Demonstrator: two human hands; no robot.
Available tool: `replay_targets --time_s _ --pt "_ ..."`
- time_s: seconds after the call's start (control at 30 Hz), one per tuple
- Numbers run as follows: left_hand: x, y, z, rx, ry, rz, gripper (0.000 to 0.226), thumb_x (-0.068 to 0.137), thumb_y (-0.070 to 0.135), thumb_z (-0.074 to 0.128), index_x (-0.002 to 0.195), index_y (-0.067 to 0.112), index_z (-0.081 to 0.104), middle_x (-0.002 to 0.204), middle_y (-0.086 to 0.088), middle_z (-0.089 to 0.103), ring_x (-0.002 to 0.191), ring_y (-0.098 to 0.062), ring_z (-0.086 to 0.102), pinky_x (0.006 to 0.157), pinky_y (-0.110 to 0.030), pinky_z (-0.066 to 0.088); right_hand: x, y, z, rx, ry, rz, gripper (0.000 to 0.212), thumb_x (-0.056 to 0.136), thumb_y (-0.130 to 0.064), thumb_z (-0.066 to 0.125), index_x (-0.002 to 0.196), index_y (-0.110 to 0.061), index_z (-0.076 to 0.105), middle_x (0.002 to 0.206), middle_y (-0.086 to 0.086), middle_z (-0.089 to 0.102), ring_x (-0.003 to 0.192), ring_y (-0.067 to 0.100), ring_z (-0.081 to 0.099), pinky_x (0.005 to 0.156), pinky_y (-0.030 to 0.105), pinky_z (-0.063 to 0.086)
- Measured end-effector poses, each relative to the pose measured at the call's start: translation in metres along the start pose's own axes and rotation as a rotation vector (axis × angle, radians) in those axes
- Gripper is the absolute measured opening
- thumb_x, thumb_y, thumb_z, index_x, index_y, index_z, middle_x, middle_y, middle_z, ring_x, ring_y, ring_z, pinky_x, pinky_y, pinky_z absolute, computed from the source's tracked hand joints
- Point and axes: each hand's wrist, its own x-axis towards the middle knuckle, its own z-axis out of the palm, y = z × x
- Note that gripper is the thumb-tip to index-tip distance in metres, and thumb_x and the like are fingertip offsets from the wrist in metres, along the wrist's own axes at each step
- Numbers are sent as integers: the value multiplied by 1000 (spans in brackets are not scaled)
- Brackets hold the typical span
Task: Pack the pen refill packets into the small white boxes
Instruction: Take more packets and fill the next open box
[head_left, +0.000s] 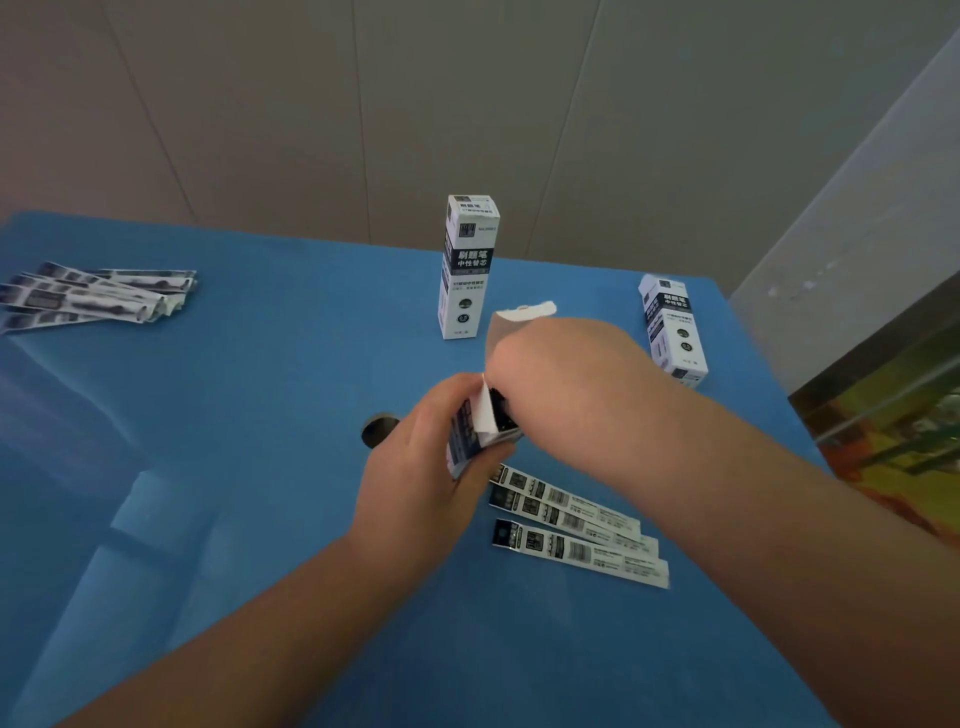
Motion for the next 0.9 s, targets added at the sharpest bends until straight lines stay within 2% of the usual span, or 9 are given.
replay_targets --time_s 0.17,0.33,0.47,0.53,0.6,0.7,0.8,0.83,0.9 --pt "1 -6 -1 4 -24 -18 61 86 33 80 133 46 42 118 51 50 110 30 44 88 4 34 -24 21 -9 34 206 -128 32 91 -31 59 63 -21 48 61 -6 49 54 13 48 46 26 25" --pt "-1 -5 1 22 -18 5 69 84 29 84 133 47 39 119 56 44 108 34 41 88 6 31 3 -3 8 42 18 40 27 82 -9 62 64 -14 43 54 1 47 46 16 46 63 32 54" --pt "4 -2 -1 14 -49 -4 65 85 27 84 130 49 42 117 53 48 109 30 44 88 4 34 -8 10 7 30 142 -66 22 83 -12 60 66 -14 47 56 0 48 49 21 48 47 25 32" --pt "5 -3 -2 -9 -22 -7 63 85 30 83 131 47 44 116 40 56 114 19 52 86 2 37 -22 23 9 98 286 -138 14 87 -27 60 76 -20 58 65 -5 57 63 19 57 47 28 34" --pt "6 -4 -3 -45 -3 -49 68 83 35 83 131 54 37 118 32 59 117 6 57 84 -4 43 -34 34 16 382 435 -186 11 87 -43 66 91 -33 68 82 -15 66 72 6 60 57 27 45" --pt "5 -5 -3 -124 -6 -75 74 81 39 81 131 55 30 119 50 53 115 23 51 85 -7 46 -48 40 42 936 592 -160 39 74 -52 78 107 -47 57 104 -23 61 74 4 63 61 14 44" --pt "3 -9 -1 -174 -14 -56 73 81 38 80 133 50 30 124 60 42 115 30 46 87 3 38 -46 34 70 1354 574 -9 52 62 -56 83 103 -54 50 102 -17 67 62 18 59 60 33 51" --pt "4 -9 0 -180 -12 -49 70 83 41 80 132 53 31 125 58 44 115 28 48 87 3 38 -44 32 77 1443 564 -17 53 62 -53 84 103 -53 51 107 -18 68 69 27 61 63 39 53" --pt "7 -6 -3 -166 -16 -27 62 86 49 78 126 65 34 126 51 49 113 22 54 85 -2 45 -39 29 86 1520 561 -86 50 65 -46 85 104 -47 54 120 -19 67 85 21 64 71 40 56"
